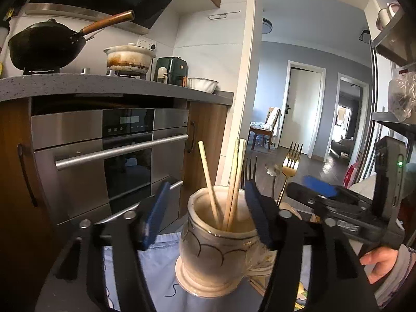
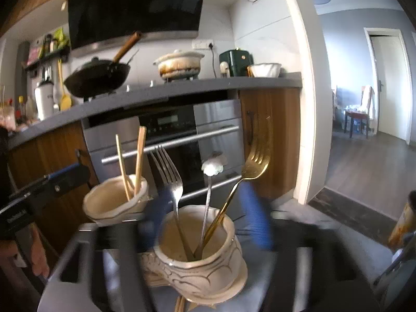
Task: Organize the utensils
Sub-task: 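Open the left tool releasing the chopstick while the right tool releases the silver spoon, then withdraw both tools from the holder back toward the utensils on the cloth, then grasp the green-handled yellow spoon with the right tool, then close the left tool on a chopstick while the right tool holds the yellow spoon, then lift the chopstick with the left tool while the right tool lifts the yellow spoon, then lower the chopstick into the tall cup while the right tool lowers the spoon into the short cup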
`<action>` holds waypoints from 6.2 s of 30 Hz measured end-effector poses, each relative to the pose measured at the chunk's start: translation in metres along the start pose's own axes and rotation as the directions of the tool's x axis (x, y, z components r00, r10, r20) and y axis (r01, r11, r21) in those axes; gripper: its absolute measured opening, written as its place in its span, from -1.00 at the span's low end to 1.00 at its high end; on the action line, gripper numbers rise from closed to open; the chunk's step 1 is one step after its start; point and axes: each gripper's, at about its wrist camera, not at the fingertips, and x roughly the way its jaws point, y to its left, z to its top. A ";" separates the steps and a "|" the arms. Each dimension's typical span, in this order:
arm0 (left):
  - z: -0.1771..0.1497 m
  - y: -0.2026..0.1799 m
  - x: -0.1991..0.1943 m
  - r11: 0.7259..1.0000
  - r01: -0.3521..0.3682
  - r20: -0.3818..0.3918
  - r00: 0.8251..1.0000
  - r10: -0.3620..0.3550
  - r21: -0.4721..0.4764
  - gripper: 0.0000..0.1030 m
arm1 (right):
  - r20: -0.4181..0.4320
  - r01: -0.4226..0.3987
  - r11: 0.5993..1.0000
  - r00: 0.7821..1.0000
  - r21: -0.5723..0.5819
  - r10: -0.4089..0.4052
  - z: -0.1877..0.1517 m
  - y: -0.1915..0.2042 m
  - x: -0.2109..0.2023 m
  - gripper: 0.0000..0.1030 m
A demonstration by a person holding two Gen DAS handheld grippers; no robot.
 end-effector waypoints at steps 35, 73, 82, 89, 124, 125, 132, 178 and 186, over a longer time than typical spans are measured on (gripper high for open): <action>-0.028 -0.027 -0.064 0.999 -0.026 -0.092 0.995 0.028 0.025 0.89 | -0.016 0.115 0.993 0.993 -0.030 -0.115 -0.027 -0.031 -0.102 0.90; -0.107 -0.043 -0.026 0.998 0.013 -0.412 0.911 0.013 0.059 0.89 | -0.457 0.091 0.994 0.883 -0.057 -0.107 -0.110 -0.029 -0.062 0.85; -0.117 -0.050 -0.020 0.997 0.033 -0.454 0.891 0.004 0.073 0.89 | -0.525 0.026 0.999 0.850 -0.038 -0.042 -0.117 -0.016 -0.054 -0.10; -0.117 -0.053 -0.021 0.996 0.041 -0.457 0.890 -0.003 0.074 0.89 | -0.588 -0.009 0.999 0.809 -0.045 -0.020 -0.126 -0.004 -0.042 -0.51; -0.135 -0.106 0.032 0.977 -0.139 -0.632 0.745 0.213 0.164 0.11 | -0.477 -0.065 0.998 0.876 0.019 0.066 -0.109 -0.041 -0.061 -0.81; -0.133 -0.107 0.035 0.976 -0.139 -0.634 0.743 0.215 0.168 0.07 | -0.477 -0.068 0.997 0.876 0.020 0.069 -0.110 -0.041 -0.061 -0.81; -0.128 -0.115 0.041 0.985 -0.051 -0.674 0.723 0.152 0.167 -0.72 | -0.461 -0.075 0.997 0.884 0.027 0.079 -0.108 -0.043 -0.068 -0.81; 0.049 -0.015 -0.004 0.994 0.104 -0.008 0.995 -0.104 -0.020 -0.88 | 0.024 -0.149 0.979 0.989 0.141 0.147 0.055 -0.015 -0.011 -0.81; 0.052 0.000 0.032 0.991 0.100 0.067 0.993 -0.095 -0.086 -0.89 | 0.052 -0.155 0.967 0.988 0.200 0.148 0.046 -0.016 0.023 -0.81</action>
